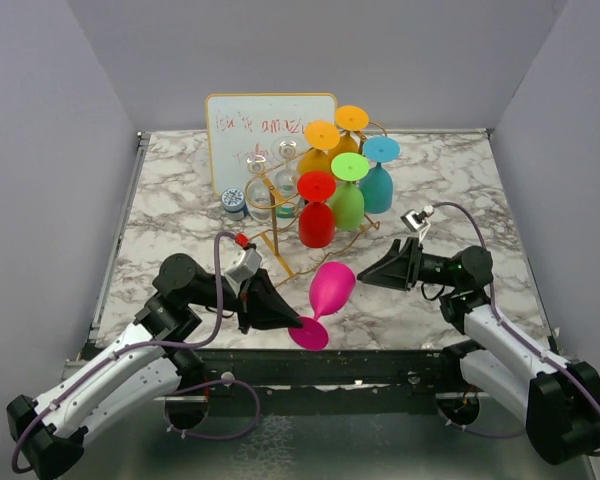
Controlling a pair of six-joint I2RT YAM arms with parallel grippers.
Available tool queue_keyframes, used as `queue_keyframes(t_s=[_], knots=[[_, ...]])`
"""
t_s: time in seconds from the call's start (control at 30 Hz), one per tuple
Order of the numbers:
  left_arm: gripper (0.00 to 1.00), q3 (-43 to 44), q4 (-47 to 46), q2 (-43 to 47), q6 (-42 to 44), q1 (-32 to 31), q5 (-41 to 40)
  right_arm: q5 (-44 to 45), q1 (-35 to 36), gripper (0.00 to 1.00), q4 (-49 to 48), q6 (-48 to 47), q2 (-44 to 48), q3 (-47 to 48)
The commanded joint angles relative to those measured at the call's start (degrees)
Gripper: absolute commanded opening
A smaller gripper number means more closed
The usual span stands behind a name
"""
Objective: Take the wine glass off the wine glass rack
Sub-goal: Place the wine glass at the center of the board.
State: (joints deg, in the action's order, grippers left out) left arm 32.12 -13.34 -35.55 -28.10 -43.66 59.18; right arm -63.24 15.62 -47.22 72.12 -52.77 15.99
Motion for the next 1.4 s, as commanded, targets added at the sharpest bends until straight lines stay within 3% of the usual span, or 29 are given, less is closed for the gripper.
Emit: queue_keyframes(t_s=[0.0,0.13,0.37,0.7,1.07,1.37], knots=[[0.0,-1.4,-6.5,-1.4,-0.8,-0.6,2.1,-3.2,-0.2,0.76,-12.8,6.2,1.1,0.2],[0.0,-3.4,-14.5,-1.4,-4.5,-1.3,1.8,-3.5,-0.2,0.72,-17.0,9.7,-0.4,0.2],[0.0,-4.5,-17.8,-1.4,-4.7,-2.3,0.1,-4.8,-0.2,0.63,-21.0,13.1,-2.6,0.0],[0.0,-7.2,-25.1,-2.3,-5.7,-3.6,-1.7,-5.0,-0.1,0.51,-48.1,31.0,-10.7,-0.6],[0.0,-7.9,-29.8,-4.4,-5.6,-4.3,-1.9,-7.4,-0.1,0.41,-45.5,32.4,-7.9,2.7],[0.0,-8.2,-31.7,-4.7,-4.8,-4.4,-1.2,-8.0,-0.1,0.34,-50.4,38.6,-8.4,4.6]])
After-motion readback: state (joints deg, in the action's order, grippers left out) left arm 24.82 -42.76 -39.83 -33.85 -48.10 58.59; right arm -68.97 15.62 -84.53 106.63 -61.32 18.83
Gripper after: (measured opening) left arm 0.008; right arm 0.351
